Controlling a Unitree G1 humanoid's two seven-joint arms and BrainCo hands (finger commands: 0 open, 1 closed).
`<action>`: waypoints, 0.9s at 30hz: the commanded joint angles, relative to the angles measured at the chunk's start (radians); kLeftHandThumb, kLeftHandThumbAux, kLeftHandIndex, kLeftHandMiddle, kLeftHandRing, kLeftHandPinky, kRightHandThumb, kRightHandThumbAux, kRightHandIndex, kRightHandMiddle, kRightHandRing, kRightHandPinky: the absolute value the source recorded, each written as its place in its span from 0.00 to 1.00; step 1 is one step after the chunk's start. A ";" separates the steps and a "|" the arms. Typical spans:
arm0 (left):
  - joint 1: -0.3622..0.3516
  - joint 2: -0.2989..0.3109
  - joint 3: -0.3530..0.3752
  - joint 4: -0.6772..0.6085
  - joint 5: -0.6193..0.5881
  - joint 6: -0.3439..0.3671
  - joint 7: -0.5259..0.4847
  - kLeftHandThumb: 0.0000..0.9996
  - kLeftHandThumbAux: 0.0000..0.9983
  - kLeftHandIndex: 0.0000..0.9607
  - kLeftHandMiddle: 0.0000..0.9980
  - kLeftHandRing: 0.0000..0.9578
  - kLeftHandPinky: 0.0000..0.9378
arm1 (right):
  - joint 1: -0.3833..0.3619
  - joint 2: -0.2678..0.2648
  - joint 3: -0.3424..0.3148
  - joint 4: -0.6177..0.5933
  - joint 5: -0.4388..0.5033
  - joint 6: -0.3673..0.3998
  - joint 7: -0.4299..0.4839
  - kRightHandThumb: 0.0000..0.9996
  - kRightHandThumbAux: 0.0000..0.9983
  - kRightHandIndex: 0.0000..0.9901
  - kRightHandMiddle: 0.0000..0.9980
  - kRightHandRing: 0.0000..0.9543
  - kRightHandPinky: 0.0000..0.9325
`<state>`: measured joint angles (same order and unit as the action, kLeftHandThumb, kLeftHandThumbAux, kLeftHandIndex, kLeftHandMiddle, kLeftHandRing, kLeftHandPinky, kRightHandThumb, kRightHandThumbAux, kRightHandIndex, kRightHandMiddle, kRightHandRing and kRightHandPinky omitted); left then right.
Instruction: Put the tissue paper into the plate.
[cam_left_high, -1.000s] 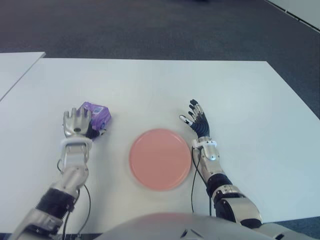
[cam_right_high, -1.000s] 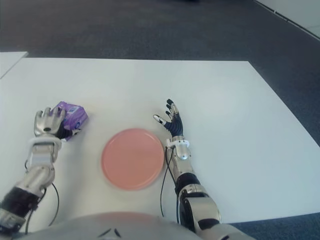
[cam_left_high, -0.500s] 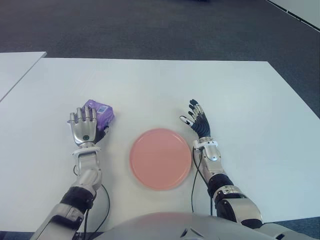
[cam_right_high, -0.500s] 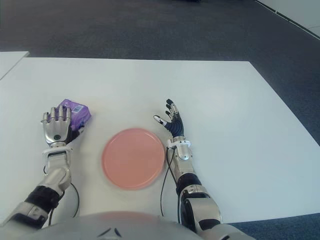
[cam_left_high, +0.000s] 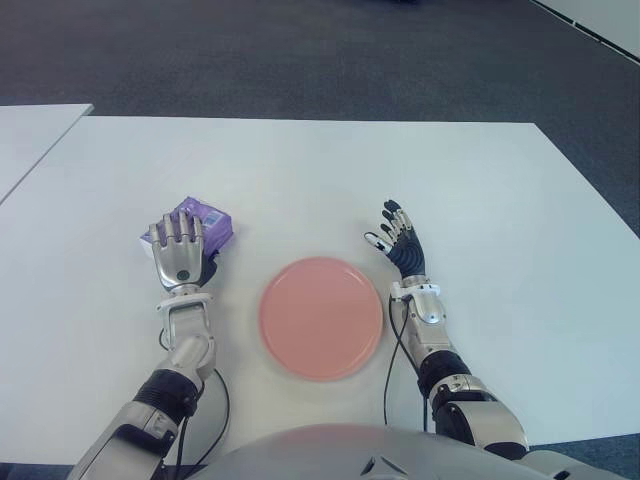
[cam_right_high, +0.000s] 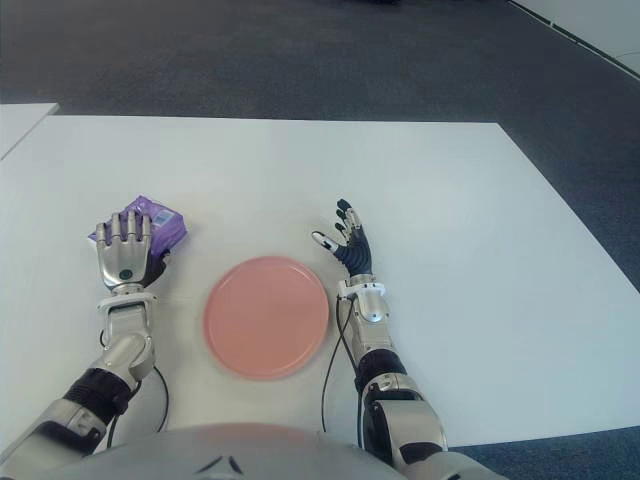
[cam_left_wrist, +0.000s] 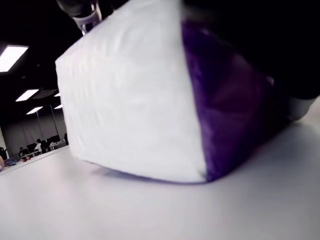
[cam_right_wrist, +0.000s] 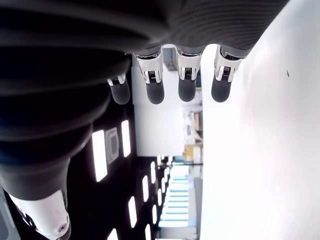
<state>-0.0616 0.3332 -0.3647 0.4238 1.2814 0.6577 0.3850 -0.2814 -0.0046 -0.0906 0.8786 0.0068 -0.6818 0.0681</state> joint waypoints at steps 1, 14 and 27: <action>0.081 -0.022 -0.056 0.052 -0.060 -0.036 -0.046 0.07 0.38 0.00 0.00 0.00 0.00 | 0.139 0.003 -0.016 0.057 0.019 0.044 -0.004 0.00 0.73 0.00 0.00 0.00 0.00; 0.110 0.022 -0.049 -0.034 -0.098 -0.046 -0.069 0.11 0.36 0.00 0.00 0.00 0.00 | 0.163 0.005 -0.013 0.018 0.017 0.053 0.003 0.00 0.74 0.00 0.00 0.00 0.00; 0.171 0.149 -0.025 -0.170 -0.173 -0.250 0.035 0.47 0.56 0.31 0.46 0.53 0.63 | 0.190 0.000 -0.006 -0.051 0.014 0.089 0.008 0.00 0.73 0.00 0.00 0.00 0.00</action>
<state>0.0550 0.4597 -0.3686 0.2368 1.1581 0.5010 0.4118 -0.2156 -0.0078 -0.0917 0.7717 0.0070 -0.6424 0.0721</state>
